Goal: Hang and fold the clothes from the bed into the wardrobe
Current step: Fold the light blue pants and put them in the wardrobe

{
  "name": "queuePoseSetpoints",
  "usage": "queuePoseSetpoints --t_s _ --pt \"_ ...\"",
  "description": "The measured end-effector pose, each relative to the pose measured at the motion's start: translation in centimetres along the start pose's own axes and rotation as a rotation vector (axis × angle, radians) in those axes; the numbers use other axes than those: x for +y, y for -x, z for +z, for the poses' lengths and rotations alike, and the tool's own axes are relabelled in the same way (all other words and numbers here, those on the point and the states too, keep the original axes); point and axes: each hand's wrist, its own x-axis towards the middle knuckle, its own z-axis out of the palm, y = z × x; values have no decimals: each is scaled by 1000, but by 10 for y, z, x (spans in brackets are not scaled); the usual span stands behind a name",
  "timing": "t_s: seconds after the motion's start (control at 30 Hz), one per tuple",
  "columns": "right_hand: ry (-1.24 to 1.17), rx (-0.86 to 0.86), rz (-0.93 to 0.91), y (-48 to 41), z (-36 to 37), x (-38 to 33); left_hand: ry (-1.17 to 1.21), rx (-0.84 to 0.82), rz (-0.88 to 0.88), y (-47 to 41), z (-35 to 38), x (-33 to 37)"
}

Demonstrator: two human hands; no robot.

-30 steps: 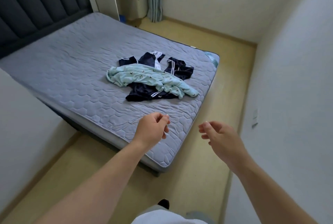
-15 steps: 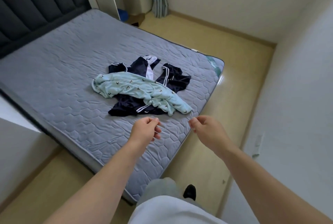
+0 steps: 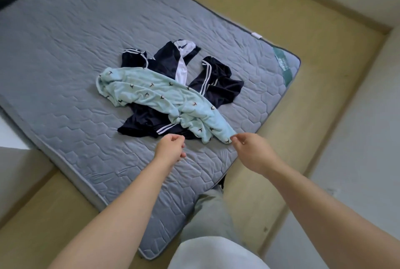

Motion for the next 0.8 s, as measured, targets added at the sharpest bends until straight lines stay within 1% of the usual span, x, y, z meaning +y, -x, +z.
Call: queuePoseSetpoints --t_s 0.17,0.27,0.37,0.47,0.5,0.7,0.8 --pt "17 -89 -25 -125 -3 -9 -18 66 -133 -131 35 38" --pt "4 -169 -45 -196 7 -9 -1 52 -203 -203 58 48" --pt "-18 -269 -26 -259 26 -1 101 38 -324 -261 78 43" --pt "-8 -352 10 -308 51 12 77 61 -344 -311 91 26" --pt "-3 -373 13 -323 62 18 103 84 -364 -330 95 19" --pt "12 -401 18 -360 96 50 533 215 -505 -397 94 -8" --pt "1 -414 66 -360 94 59 780 342 -515 -406 88 -5"
